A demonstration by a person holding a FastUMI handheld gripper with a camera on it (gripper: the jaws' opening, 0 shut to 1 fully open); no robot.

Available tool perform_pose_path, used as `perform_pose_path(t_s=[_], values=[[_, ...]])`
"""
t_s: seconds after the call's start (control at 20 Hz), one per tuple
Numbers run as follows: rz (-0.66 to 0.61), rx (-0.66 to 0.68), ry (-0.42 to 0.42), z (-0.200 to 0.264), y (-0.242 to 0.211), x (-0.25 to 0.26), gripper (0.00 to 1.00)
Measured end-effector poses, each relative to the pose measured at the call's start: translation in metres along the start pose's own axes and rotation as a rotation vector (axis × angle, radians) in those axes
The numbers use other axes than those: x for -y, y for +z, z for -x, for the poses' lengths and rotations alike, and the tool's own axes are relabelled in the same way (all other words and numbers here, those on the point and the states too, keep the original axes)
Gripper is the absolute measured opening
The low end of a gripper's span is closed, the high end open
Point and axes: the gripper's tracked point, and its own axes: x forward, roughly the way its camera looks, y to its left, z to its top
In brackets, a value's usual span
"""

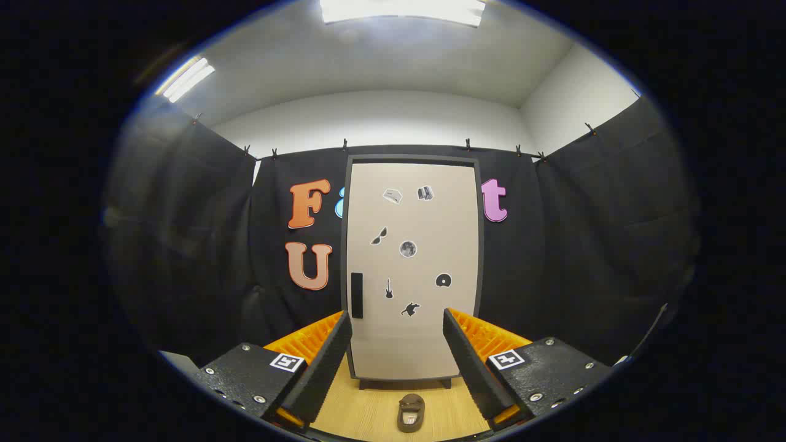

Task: Open the shoe cabinet door, grab the shoes and put them into the shoe cabinet, then close the shoe cabinet door.

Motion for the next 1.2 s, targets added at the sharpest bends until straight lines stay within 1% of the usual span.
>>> perform_pose_path(t_s=[0.6,1.2], values=[[-0.004,-0.003,-0.003,-0.006,-0.002,-0.006,0.94],[-0.003,-0.009,-0.014,-0.03,-0.009,-0.042,0.94]])
